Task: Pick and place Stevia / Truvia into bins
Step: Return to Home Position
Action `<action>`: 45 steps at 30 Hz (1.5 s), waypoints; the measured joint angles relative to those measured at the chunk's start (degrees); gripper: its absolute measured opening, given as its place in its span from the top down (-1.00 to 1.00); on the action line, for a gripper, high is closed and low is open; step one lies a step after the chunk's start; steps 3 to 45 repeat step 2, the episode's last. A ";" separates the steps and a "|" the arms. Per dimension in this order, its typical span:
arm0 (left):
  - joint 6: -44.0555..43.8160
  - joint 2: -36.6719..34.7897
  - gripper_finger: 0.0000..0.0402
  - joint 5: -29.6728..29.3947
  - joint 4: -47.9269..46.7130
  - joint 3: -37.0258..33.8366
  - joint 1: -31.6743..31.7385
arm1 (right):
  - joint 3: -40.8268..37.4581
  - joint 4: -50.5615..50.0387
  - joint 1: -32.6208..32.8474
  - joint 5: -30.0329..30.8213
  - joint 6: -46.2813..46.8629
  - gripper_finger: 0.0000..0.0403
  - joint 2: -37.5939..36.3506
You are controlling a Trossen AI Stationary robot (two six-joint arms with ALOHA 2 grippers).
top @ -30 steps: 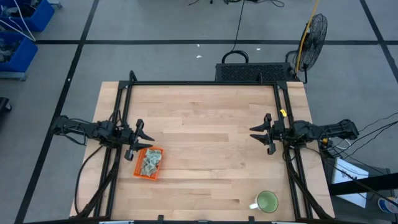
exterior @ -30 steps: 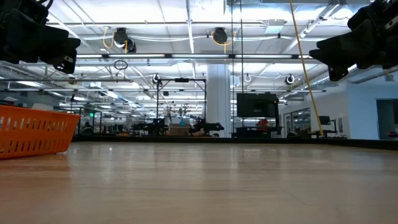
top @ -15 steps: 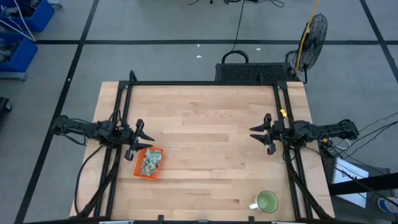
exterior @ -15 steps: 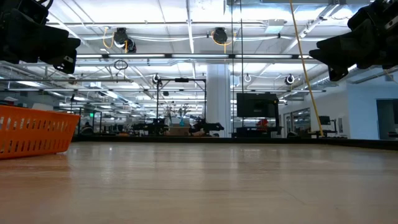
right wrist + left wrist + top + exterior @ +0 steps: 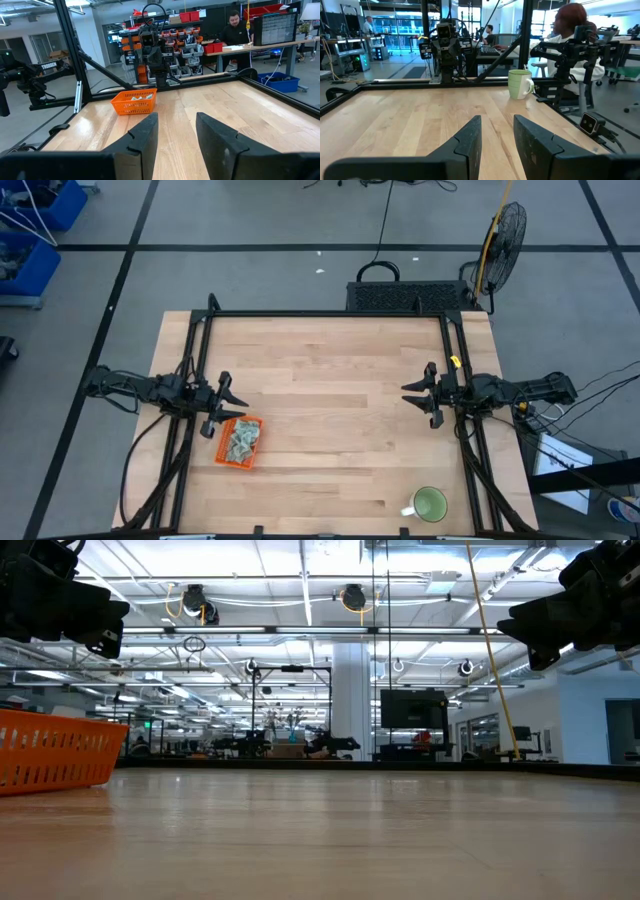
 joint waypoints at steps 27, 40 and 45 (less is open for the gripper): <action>0.00 0.01 0.40 0.00 -0.01 -0.01 0.00 | -0.02 0.00 0.00 0.00 -0.02 0.38 0.02; 0.00 0.01 0.40 0.00 -0.01 -0.01 0.00 | -0.02 0.00 0.00 0.00 -0.02 0.38 0.02; 0.00 0.01 0.40 0.00 -0.01 -0.01 0.00 | -0.02 0.00 0.00 0.00 -0.02 0.38 0.02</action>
